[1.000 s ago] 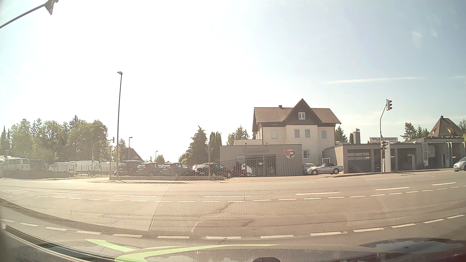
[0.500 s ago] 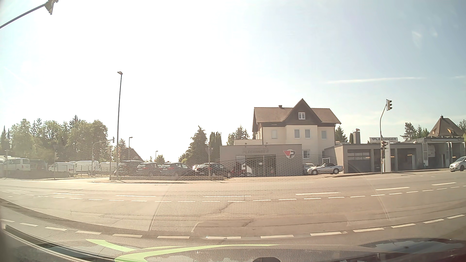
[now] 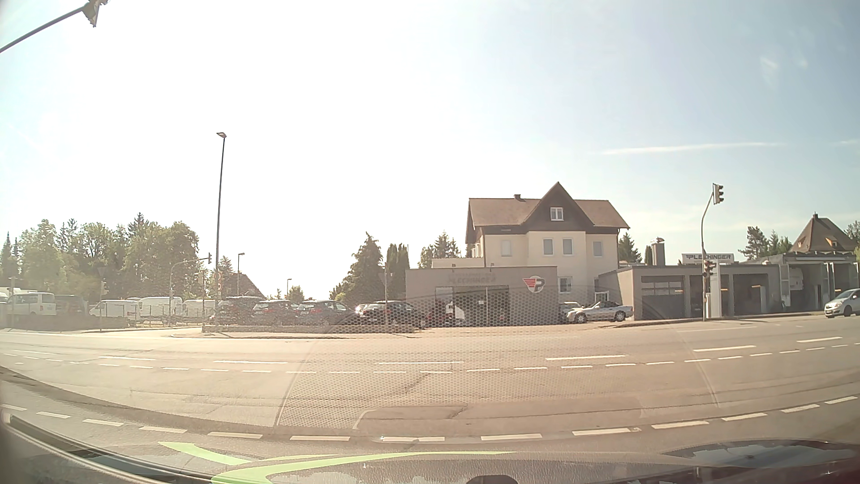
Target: Follow the waypoints while adhering to traffic rules and regulations
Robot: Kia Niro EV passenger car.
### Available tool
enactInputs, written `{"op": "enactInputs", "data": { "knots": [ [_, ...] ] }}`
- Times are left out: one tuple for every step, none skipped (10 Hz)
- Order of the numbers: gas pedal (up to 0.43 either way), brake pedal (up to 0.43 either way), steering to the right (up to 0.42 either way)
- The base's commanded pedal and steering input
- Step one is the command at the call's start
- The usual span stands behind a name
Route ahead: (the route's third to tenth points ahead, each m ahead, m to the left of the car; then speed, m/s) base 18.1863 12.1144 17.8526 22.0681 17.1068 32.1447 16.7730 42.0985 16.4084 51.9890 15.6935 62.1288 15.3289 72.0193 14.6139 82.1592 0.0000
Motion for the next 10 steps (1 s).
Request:
{"op": "enactInputs", "data": {
  "knots": [
    [0.000, 0.354, -0.002],
    [0.000, 0.354, -0.002],
    [0.000, 0.354, -0.002],
    [0.000, 0.354, -0.002],
    [0.000, 0.354, -0.002],
    [0.000, 0.354, -0.002],
    [0.000, 0.354, -0.002],
    [0.000, 0.354, -0.002],
    [0.000, 0.354, -0.002],
    [0.000, 0.354, -0.002]
  ]
}}
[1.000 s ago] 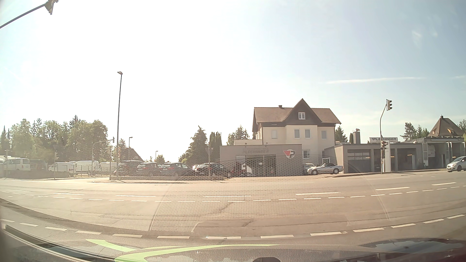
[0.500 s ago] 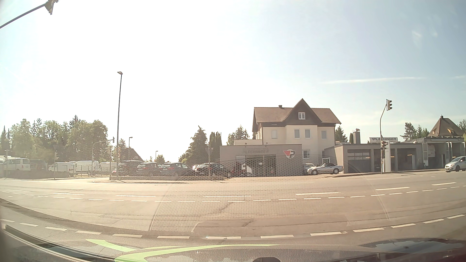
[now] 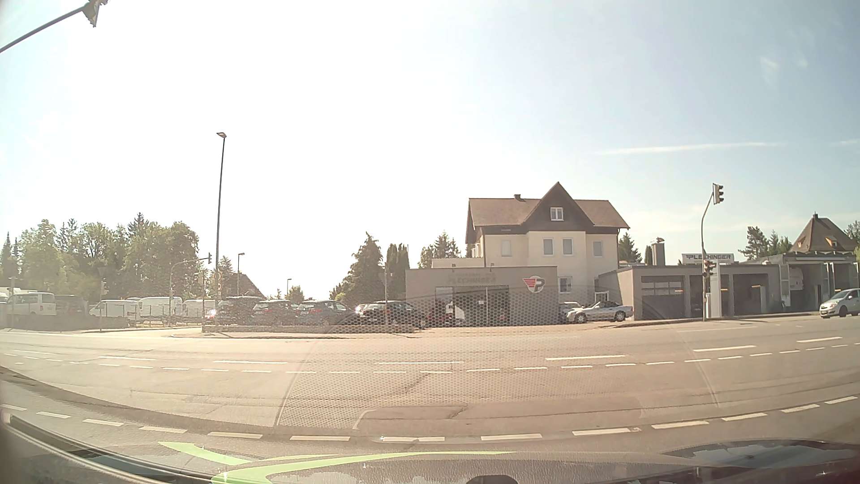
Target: Follow the waypoints while adhering to traffic rules and regulations
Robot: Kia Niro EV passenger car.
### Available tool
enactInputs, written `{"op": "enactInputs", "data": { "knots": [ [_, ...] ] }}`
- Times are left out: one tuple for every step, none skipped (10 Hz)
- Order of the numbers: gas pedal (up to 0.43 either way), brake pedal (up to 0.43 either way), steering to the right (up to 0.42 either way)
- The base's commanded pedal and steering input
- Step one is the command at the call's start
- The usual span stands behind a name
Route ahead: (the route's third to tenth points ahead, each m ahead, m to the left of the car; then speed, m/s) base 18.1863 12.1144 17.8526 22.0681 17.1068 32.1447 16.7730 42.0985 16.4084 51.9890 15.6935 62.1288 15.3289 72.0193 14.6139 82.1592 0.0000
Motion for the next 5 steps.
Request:
{"op": "enactInputs", "data": {
  "knots": [
    [0.000, 0.354, -0.002],
    [0.000, 0.354, -0.002],
    [0.000, 0.354, -0.002],
    [0.000, 0.354, -0.002],
    [0.000, 0.354, -0.002]
  ]
}}
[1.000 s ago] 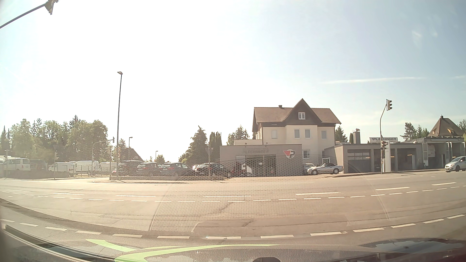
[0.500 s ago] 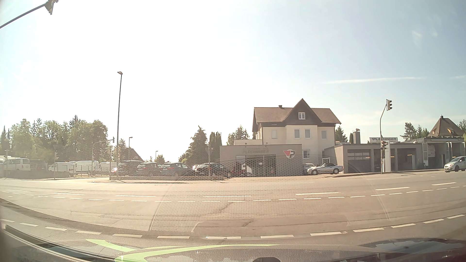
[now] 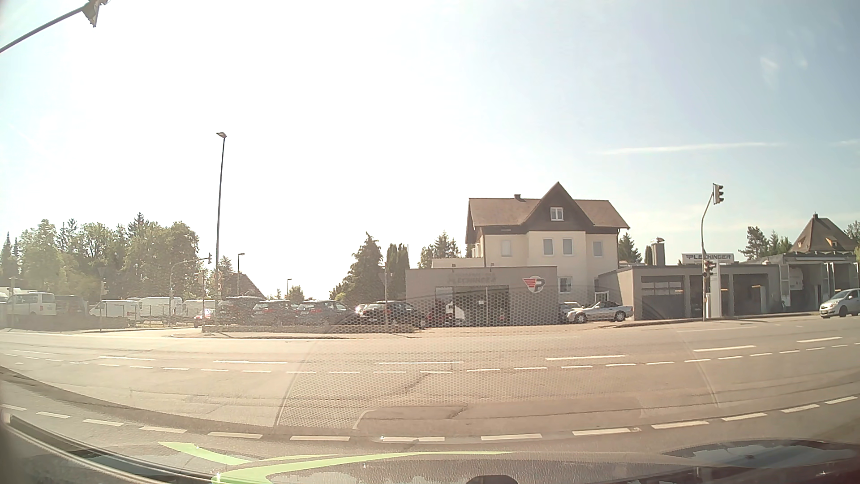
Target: Follow the waypoints while adhering to traffic rules and regulations
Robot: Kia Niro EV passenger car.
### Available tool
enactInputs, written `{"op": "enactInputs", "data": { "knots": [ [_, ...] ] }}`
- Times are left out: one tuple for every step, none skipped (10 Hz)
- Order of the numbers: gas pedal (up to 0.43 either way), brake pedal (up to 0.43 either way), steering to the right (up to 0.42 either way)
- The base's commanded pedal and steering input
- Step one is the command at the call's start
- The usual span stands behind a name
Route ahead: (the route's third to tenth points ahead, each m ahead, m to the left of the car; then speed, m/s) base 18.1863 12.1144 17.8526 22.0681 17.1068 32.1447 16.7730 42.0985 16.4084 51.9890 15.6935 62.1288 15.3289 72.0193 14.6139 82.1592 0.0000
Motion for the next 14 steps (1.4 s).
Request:
{"op": "enactInputs", "data": {
  "knots": [
    [0.000, 0.354, -0.002],
    [0.000, 0.354, -0.002],
    [0.000, 0.360, -0.002],
    [0.000, 0.354, -0.002],
    [0.000, 0.354, -0.002],
    [0.000, 0.360, -0.002],
    [0.000, 0.354, -0.002],
    [0.000, 0.354, -0.002],
    [0.000, 0.354, -0.002],
    [0.000, 0.354, -0.002],
    [0.000, 0.354, -0.002],
    [0.000, 0.354, -0.002],
    [0.000, 0.354, -0.002],
    [0.000, 0.360, -0.002]
  ]
}}
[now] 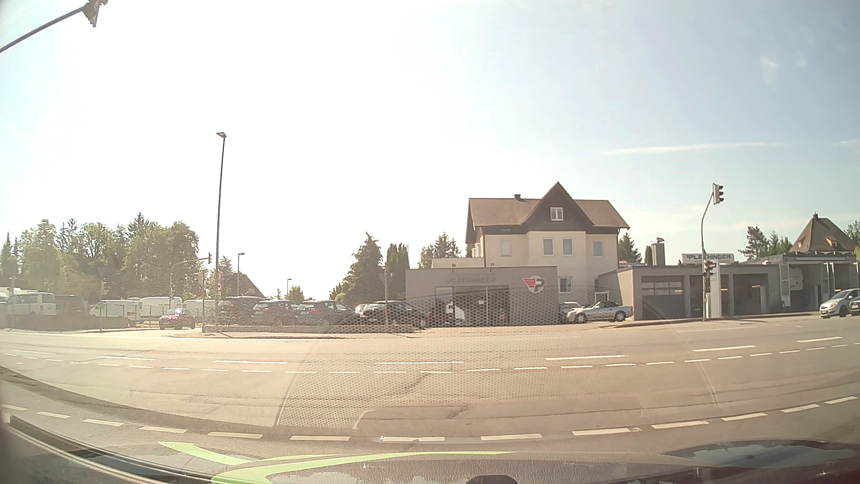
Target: Follow the waypoints while adhering to traffic rules and regulations
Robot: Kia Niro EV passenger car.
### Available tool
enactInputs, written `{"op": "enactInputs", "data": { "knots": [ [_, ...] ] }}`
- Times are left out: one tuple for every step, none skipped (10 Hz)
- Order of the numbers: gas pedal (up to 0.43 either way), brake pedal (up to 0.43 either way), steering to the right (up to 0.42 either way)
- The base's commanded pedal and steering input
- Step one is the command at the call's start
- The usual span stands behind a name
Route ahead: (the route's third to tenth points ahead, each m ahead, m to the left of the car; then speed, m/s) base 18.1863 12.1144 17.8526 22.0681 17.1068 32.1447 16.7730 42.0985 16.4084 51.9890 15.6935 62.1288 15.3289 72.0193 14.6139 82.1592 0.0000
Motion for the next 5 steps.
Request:
{"op": "enactInputs", "data": {
  "knots": [
    [0.000, 0.360, -0.002],
    [0.000, 0.360, -0.002],
    [0.000, 0.354, -0.002],
    [0.000, 0.354, -0.002],
    [0.000, 0.354, -0.002]
  ]
}}
